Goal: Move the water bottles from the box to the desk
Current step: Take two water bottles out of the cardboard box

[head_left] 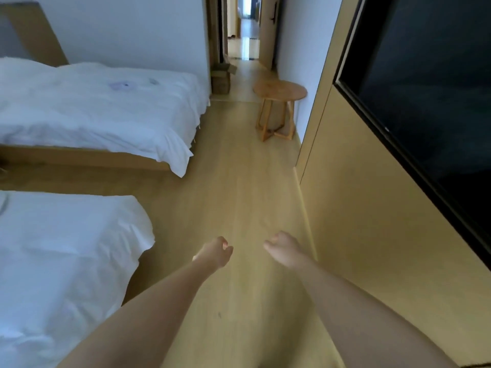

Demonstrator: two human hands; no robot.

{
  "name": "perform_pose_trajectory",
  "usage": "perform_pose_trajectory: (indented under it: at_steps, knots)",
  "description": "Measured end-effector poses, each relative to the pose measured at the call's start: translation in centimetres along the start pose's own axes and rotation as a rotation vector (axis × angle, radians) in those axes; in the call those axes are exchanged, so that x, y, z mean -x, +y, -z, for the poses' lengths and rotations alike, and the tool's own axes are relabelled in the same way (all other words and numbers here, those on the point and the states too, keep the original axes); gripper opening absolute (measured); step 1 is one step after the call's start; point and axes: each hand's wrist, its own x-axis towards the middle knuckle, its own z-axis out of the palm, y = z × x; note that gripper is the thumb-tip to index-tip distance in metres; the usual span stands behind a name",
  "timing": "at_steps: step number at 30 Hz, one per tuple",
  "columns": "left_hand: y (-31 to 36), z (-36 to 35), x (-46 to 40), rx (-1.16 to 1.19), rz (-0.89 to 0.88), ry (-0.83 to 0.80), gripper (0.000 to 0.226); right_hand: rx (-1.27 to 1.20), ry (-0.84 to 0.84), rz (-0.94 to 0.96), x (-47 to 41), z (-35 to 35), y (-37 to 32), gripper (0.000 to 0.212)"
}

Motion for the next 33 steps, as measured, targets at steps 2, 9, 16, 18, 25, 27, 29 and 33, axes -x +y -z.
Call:
perform_pose_trajectory:
  at_steps: [2,9,16,18,25,27,29,33]
  knots:
    - [0.7,1.7,-3.9,0.027,0.044,0.029,0.037,0.018,0.008,0.020,-3.8,1.5,-2.0,0.040]
    - [2.4,7.9,-17.8,0.099,0.127,0.064,0.036,0.088,-0.101,0.051,-16.0,3.3,-8.5,0.051]
    - [3.7,15.0,-34.8,0.023,0.065,-0.018,0.040,0.121,-0.075,0.013,-31.6,4.1,-16.6,0.054]
    - [4.4,17.4,-38.6,-0.021,0.031,-0.060,0.042,0.115,-0.048,-0.018,-35.4,5.1,-19.5,0.052]
    - [7.0,24.6,-50.5,-0.077,-0.061,-0.130,0.039,0.031,0.003,-0.070,-46.4,8.6,-28.1,0.054]
    - [7.7,26.1,-54.1,-0.084,-0.067,-0.126,0.038,0.032,0.008,-0.077,-49.8,9.4,-29.8,0.053]
    - [8.1,27.5,-57.9,-0.084,-0.054,-0.124,0.038,0.034,-0.002,-0.077,-53.3,10.0,-31.3,0.053]
    - [8.6,29.8,-66.7,-0.088,-0.004,-0.142,0.033,0.037,-0.040,-0.074,-62.0,10.5,-34.0,0.057]
